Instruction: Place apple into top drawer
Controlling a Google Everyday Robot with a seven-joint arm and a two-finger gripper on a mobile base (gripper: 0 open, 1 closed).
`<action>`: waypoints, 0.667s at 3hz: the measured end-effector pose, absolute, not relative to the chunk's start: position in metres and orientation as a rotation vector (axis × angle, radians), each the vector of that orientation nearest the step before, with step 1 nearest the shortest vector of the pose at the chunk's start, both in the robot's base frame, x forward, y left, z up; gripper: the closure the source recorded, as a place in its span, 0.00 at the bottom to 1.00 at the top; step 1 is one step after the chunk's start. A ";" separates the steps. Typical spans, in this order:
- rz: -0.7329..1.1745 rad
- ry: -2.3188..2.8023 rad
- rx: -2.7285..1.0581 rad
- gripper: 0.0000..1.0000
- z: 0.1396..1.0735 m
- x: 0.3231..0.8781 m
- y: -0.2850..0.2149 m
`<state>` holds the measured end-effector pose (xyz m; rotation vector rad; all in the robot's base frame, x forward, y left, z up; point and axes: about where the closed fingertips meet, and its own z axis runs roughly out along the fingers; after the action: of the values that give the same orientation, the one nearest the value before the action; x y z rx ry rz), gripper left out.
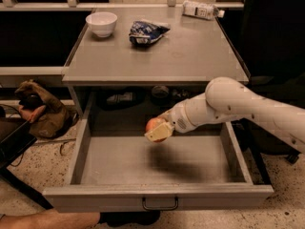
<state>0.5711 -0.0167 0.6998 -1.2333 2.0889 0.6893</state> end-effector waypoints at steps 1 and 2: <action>0.697 2.142 -1.083 1.00 0.654 0.567 -0.038; 0.612 2.156 -1.005 1.00 0.631 0.565 -0.044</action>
Offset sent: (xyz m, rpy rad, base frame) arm -0.0160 -0.0381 -0.0703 -0.0568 -0.0923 -0.2751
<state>0.5652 -0.0439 0.6309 -1.0052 2.1562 0.6124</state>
